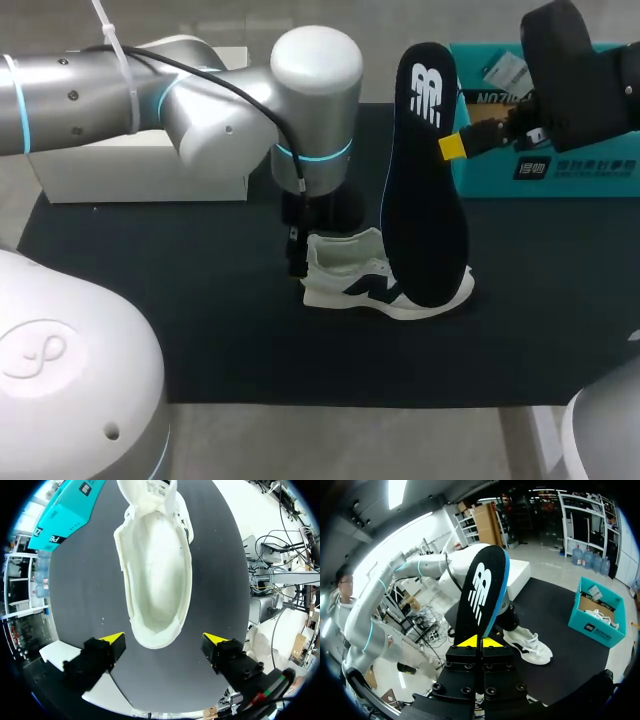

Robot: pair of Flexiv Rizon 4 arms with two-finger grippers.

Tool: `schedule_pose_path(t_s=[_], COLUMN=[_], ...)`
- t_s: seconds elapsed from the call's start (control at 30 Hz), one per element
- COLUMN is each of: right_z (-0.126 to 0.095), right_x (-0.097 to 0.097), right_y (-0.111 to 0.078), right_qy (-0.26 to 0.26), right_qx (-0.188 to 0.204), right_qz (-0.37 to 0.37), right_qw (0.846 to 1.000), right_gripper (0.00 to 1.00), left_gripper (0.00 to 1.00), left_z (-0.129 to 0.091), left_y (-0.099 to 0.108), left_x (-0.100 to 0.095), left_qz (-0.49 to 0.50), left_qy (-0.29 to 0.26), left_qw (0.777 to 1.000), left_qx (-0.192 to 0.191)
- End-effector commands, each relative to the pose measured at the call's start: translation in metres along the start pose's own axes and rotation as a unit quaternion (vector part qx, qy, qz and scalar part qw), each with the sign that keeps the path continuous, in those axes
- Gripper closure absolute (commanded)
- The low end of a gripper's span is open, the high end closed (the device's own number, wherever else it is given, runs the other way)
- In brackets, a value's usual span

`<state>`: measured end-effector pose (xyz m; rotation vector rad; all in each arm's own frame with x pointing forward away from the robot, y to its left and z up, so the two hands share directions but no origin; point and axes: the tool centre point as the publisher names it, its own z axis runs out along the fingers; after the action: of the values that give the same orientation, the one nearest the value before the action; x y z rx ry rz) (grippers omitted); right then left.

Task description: Take the shoe out of the shoebox, open the shoe tongue, remove and reinsert the insole, then place the shoe into the shoebox

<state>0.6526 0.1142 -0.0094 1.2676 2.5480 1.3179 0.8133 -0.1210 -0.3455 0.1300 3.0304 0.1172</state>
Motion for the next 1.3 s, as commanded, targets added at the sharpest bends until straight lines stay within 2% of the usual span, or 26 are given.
schedule_pose_path(t_s=[0.03, 0.53, 0.63, 0.77, 1.07, 1.3], right_z=[0.002, 0.002, 0.002, 0.002, 0.002, 0.002], right_x=[0.000, 0.000, 0.000, 0.000, 0.000, 0.000], right_y=[0.003, 0.003, 0.003, 0.003, 0.003, 0.003], right_qy=[0.000, 0.000, 0.000, 0.000, 0.000, 0.000], right_qx=[0.003, 0.003, 0.003, 0.003, 0.003, 0.003], right_qz=[0.001, 0.001, 0.001, 0.001, 0.001, 0.001], right_qw=[1.000, 1.000, 1.000, 1.000, 1.000, 1.000], right_gripper=[1.00, 1.00, 1.00, 1.00, 1.00, 1.00], left_gripper=[0.00, 0.00, 0.00, 0.00, 0.00, 0.00], left_z=[0.000, 0.000, -0.016, -0.033, -0.045, -0.047], left_y=[0.001, 0.001, 0.004, 0.004, -0.021, -0.055], left_x=[0.001, 0.001, 0.003, 0.005, -0.009, -0.035], left_qz=[0.001, 0.001, 0.013, 0.024, 0.020, 0.001], left_qy=[-0.001, -0.001, 0.021, 0.012, 0.004, -0.009], left_qw=[1.000, 1.000, 0.999, 0.998, 0.998, 0.998], left_qx=[0.001, 0.001, 0.029, 0.056, 0.063, 0.054])
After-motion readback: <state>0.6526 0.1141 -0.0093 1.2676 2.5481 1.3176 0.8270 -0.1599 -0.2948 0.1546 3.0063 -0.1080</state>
